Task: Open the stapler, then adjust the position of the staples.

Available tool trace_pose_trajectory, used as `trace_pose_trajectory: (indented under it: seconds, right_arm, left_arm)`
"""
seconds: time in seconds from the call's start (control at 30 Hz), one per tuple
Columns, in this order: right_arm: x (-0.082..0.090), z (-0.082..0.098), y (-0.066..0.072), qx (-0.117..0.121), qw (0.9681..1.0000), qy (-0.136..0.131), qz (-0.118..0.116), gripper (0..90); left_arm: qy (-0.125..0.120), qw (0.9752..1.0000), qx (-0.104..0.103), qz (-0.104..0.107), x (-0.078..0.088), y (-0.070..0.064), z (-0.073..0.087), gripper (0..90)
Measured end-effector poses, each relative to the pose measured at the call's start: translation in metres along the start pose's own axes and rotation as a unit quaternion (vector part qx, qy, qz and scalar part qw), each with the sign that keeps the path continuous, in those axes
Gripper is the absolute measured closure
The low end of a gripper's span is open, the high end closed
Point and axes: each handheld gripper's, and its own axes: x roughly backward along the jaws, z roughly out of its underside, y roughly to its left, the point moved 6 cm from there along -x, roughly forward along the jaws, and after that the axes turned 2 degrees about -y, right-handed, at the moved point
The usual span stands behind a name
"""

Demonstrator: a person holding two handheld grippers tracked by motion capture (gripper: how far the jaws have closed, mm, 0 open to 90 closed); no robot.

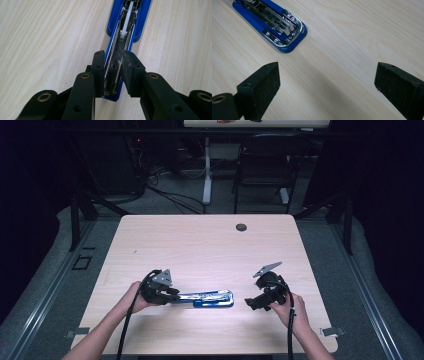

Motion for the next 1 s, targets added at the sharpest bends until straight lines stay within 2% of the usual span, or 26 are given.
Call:
trace_pose_trajectory:
  seconds: [0.07,0.17,0.23,0.27,0.37,0.47,0.5,0.53,0.6,0.67,0.73,0.77,0.87,0.9,1.0]
  right_arm:
    - [0.002,0.002,-0.001,-0.003,1.0000,0.007,0.002,5.8]
    - [0.012,0.009,-0.004,0.006,0.9997,0.014,0.018,6.2]
    - [0.019,0.015,-0.005,0.011,0.9994,0.014,0.031,17.0]
    - [0.022,0.018,-0.007,0.012,0.9993,0.013,0.034,14.2]
    - [0.031,0.025,-0.013,-0.016,0.9997,-0.013,0.014,12.3]
    - [0.034,0.029,-0.021,-0.023,0.9995,-0.007,0.022,10.3]
    - [0.032,0.031,-0.028,-0.033,0.9992,-0.002,0.024,9.6]
    - [0.032,0.031,-0.028,-0.033,0.9992,-0.002,0.024,9.6]
    - [0.028,0.037,-0.039,-0.047,0.9986,0.010,0.022,11.1]
    - [0.026,0.040,-0.045,-0.053,0.9980,0.017,0.031,15.0]
    - [0.026,0.041,-0.048,-0.057,0.9978,0.019,0.029,16.7]
    - [0.029,0.044,-0.054,-0.060,0.9972,0.023,0.039,25.4]
    - [0.031,0.046,-0.059,-0.061,0.9971,0.022,0.039,26.5]
    - [0.031,0.047,-0.061,-0.067,0.9969,0.022,0.036,28.7]
    - [0.028,0.053,-0.067,-0.063,0.9967,0.038,0.033,38.4]
  left_arm:
    - [0.000,1.0000,0.000,0.001,0.000,0.000,0.000,72.8]
    - [-0.001,1.0000,-0.003,0.002,0.000,-0.001,-0.001,74.1]
    - [-0.001,1.0000,-0.004,0.003,0.000,-0.001,-0.001,74.2]
    - [0.000,1.0000,-0.005,0.003,0.000,-0.001,-0.001,74.2]
    - [0.000,1.0000,-0.006,0.005,-0.001,0.000,-0.001,74.2]
    - [-0.001,1.0000,-0.005,0.005,-0.001,0.000,-0.001,74.3]
    - [0.000,1.0000,-0.008,0.002,-0.001,-0.001,-0.002,74.4]
    - [0.000,1.0000,-0.008,0.002,-0.001,-0.001,-0.002,74.4]
    - [0.001,0.9999,-0.011,0.000,-0.001,-0.001,-0.002,74.4]
    - [0.003,0.9999,-0.009,-0.003,0.000,-0.001,-0.002,74.4]
    - [0.002,1.0000,-0.009,0.002,-0.001,-0.001,-0.002,74.5]
    - [0.001,1.0000,-0.008,0.002,-0.001,-0.001,-0.002,74.5]
    - [0.000,1.0000,-0.007,0.002,-0.001,-0.001,-0.002,74.5]
    - [0.000,1.0000,-0.007,0.003,-0.001,-0.001,-0.002,74.5]
    - [0.000,1.0000,-0.007,0.004,-0.001,-0.001,-0.002,74.5]
